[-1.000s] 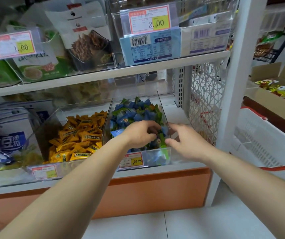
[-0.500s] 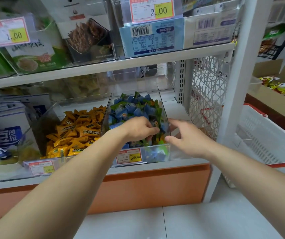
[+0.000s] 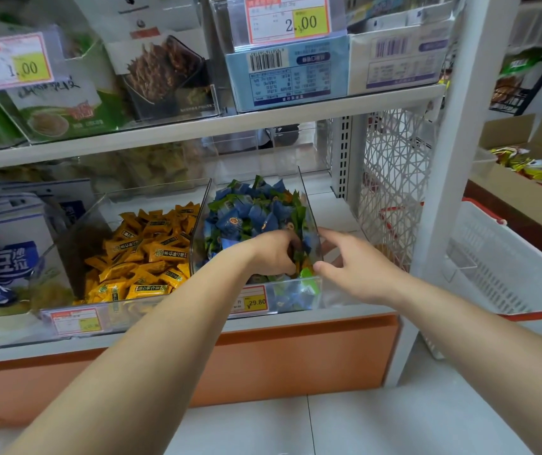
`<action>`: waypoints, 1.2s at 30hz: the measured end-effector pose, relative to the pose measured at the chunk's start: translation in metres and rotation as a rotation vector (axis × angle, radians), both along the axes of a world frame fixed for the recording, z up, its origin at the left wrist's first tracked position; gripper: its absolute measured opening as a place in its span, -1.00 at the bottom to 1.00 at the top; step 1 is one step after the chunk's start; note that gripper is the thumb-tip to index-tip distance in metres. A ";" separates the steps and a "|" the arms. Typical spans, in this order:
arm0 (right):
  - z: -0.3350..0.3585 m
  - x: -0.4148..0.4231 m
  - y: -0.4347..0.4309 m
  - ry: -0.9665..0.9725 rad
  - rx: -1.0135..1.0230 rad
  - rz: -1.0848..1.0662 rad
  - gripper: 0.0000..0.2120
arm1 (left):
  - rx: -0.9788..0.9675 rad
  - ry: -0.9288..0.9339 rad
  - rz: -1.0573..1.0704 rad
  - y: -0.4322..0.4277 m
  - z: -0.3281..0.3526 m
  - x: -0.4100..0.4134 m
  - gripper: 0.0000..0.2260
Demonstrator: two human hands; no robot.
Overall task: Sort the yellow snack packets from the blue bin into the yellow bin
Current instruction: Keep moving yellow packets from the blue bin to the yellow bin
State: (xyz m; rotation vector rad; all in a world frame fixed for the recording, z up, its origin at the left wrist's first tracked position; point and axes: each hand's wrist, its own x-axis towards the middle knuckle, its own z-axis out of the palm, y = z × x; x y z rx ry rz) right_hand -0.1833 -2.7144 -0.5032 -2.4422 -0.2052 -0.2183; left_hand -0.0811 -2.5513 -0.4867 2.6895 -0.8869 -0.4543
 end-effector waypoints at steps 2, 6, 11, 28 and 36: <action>0.000 0.000 0.000 0.003 0.008 -0.001 -0.43 | -0.042 0.058 0.021 0.001 -0.004 0.002 -0.54; -0.001 0.001 0.000 0.003 0.021 0.005 -0.44 | -0.144 0.183 0.077 -0.001 -0.009 0.004 -0.50; 0.000 0.001 -0.002 0.008 0.031 0.014 -0.47 | -0.260 0.262 0.132 -0.005 -0.016 0.001 -0.49; 0.001 0.002 -0.004 0.016 0.040 0.036 -0.47 | -0.357 0.134 0.016 0.004 -0.008 -0.016 -0.93; 0.017 0.003 0.003 -0.105 -0.011 -0.199 -0.36 | -0.641 -0.113 0.218 0.021 0.025 -0.014 -0.87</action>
